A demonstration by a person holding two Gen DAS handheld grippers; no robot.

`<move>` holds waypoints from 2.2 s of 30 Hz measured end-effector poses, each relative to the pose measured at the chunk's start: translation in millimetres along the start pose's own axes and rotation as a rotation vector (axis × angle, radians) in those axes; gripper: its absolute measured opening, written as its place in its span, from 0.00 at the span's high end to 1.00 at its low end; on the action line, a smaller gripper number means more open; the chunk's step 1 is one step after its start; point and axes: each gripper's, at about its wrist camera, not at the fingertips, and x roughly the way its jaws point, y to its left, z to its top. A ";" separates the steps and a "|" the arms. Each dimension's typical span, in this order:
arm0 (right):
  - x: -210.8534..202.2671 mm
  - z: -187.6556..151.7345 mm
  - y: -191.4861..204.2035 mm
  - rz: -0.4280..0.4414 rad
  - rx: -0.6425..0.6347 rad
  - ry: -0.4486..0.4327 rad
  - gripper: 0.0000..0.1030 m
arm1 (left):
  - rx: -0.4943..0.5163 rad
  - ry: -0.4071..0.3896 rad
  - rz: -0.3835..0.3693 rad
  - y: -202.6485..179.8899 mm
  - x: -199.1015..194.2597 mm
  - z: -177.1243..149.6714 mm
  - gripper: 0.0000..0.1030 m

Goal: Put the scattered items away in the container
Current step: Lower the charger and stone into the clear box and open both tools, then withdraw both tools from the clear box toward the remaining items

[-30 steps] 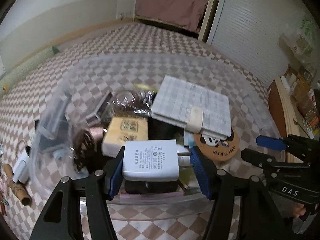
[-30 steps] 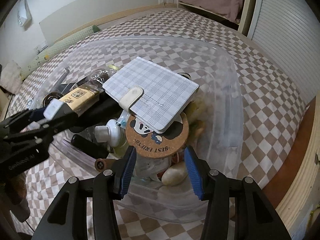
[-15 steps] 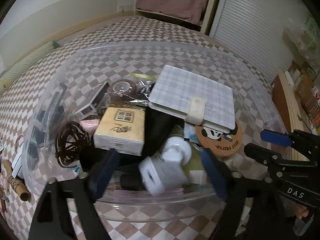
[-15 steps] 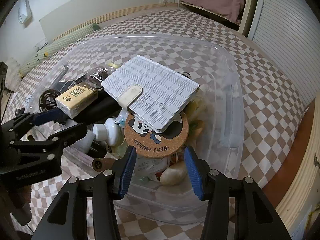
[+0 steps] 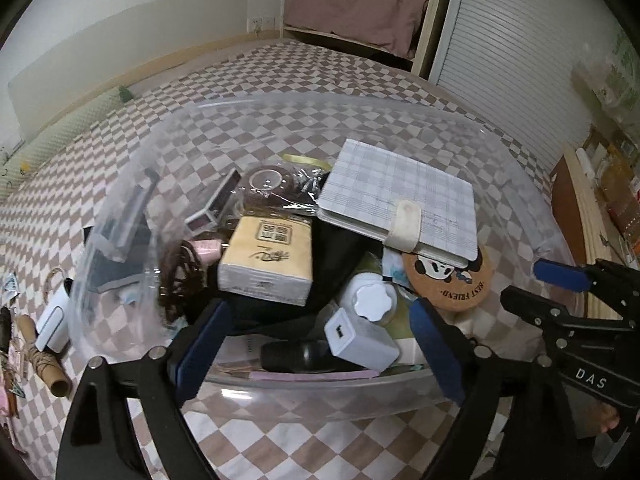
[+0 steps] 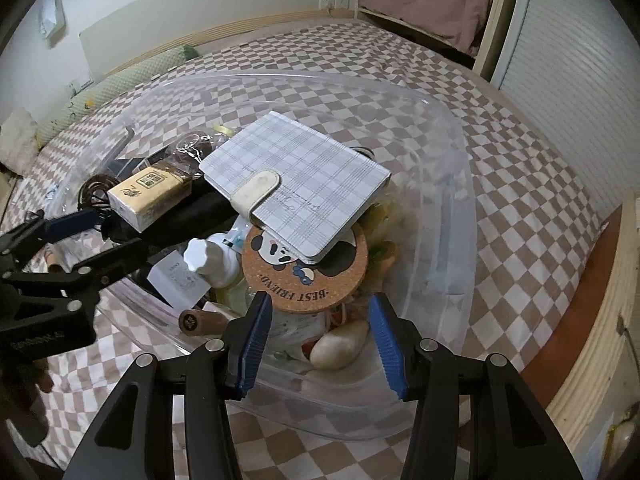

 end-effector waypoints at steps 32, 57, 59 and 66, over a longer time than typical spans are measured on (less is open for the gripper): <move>-42.4 1.7 28.5 -0.051 -0.027 -0.146 0.00 | 0.023 -0.064 0.138 23.2 -53.7 -16.6 0.00; -66.5 17.1 102.0 0.020 -0.066 -0.301 0.00 | -0.101 -0.185 0.364 94.0 -116.0 -43.2 0.00; -68.3 17.1 110.6 0.021 -0.077 -0.311 0.00 | -0.126 -0.183 0.363 104.0 -119.1 -47.0 0.00; -67.1 20.0 144.3 0.050 -0.101 -0.324 0.00 | -0.187 -0.193 0.424 138.9 -133.4 -64.0 0.00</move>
